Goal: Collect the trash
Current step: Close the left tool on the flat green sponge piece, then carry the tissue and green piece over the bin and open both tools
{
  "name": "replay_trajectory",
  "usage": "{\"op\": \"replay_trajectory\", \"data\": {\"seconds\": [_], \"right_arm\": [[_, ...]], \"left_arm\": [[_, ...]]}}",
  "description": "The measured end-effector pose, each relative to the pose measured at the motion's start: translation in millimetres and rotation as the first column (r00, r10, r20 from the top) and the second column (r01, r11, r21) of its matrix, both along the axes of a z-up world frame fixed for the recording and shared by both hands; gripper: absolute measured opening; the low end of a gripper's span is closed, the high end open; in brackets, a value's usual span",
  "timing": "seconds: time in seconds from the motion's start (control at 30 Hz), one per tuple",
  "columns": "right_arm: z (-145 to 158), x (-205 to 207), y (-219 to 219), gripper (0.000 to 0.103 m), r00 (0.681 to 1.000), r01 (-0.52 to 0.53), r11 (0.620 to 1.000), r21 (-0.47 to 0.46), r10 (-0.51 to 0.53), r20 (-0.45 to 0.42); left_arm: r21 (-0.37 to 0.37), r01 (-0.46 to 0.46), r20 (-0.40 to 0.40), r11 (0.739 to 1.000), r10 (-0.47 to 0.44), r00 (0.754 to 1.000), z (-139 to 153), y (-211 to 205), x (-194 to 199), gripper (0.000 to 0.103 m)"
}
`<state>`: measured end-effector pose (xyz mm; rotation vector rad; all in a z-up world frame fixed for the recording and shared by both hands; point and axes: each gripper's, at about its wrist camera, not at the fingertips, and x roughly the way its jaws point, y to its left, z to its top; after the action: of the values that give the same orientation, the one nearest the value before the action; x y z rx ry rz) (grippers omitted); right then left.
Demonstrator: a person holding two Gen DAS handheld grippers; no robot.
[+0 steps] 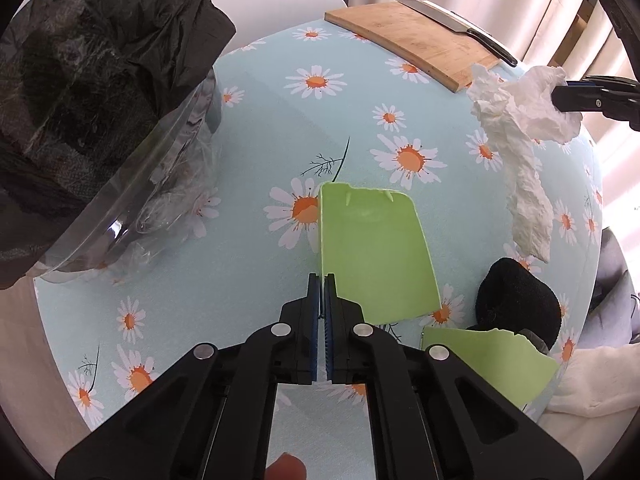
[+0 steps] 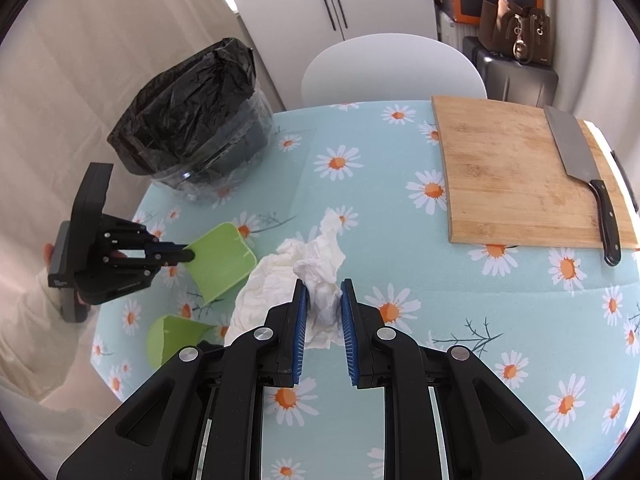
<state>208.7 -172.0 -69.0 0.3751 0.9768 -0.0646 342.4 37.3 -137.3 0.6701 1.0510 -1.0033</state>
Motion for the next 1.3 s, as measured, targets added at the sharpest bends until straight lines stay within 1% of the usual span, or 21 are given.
{"op": "replay_trajectory", "data": {"seconds": [0.2, 0.33, 0.47, 0.57, 0.7, 0.8, 0.87, 0.97, 1.1, 1.3], "right_arm": [[6, 4, -4, 0.016, 0.998, -0.047, 0.999, 0.004, 0.047, 0.037], [11, 9, -4, 0.015, 0.994, -0.09, 0.996, 0.005, 0.089, 0.067], [15, 13, -3, 0.015, 0.988, -0.127, 0.992, 0.007, 0.126, 0.094], [19, 16, -1, 0.015, 0.982, -0.155, 0.988, 0.008, 0.153, 0.114], [27, 20, 2, 0.015, 0.973, -0.188, 0.982, -0.007, 0.187, 0.134], [34, 23, 2, 0.015, 0.966, -0.208, 0.978, -0.016, 0.208, 0.152], [39, 27, 3, 0.015, 0.962, -0.221, 0.975, -0.027, 0.223, 0.16], [53, 32, 4, 0.015, 0.952, -0.233, 0.971, -0.058, 0.24, 0.19], [75, 39, 5, 0.015, 0.935, -0.243, 0.967, -0.083, 0.256, 0.245], [106, 53, 13, 0.015, 0.907, -0.244, 0.963, -0.114, 0.268, 0.324]], "left_arm": [[0.0, -0.088, 0.034, 0.996, 0.088, 0.996, 19, 20, -6, 0.002], [0.009, -0.139, 0.075, 0.99, 0.138, 0.988, 31, 36, -13, 0.002], [-0.018, -0.202, 0.093, 0.979, 0.203, 0.975, 45, 55, -19, 0.002], [-0.031, -0.252, 0.111, 0.967, 0.254, 0.961, 54, 70, -23, 0.002], [-0.035, -0.296, 0.147, 0.955, 0.298, 0.943, 65, 85, -27, 0.002], [-0.071, -0.321, 0.174, 0.944, 0.329, 0.928, 78, 94, -32, 0.002], [-0.081, -0.35, 0.211, 0.933, 0.359, 0.909, 87, 100, -33, 0.002], [-0.101, -0.379, 0.261, 0.92, 0.392, 0.882, 104, 108, -36, 0.002], [-0.143, -0.403, 0.293, 0.904, 0.427, 0.855, 128, 119, -34, 0.002], [-0.163, -0.4, 0.333, 0.902, 0.432, 0.838, 155, 129, -25, 0.002]]}}
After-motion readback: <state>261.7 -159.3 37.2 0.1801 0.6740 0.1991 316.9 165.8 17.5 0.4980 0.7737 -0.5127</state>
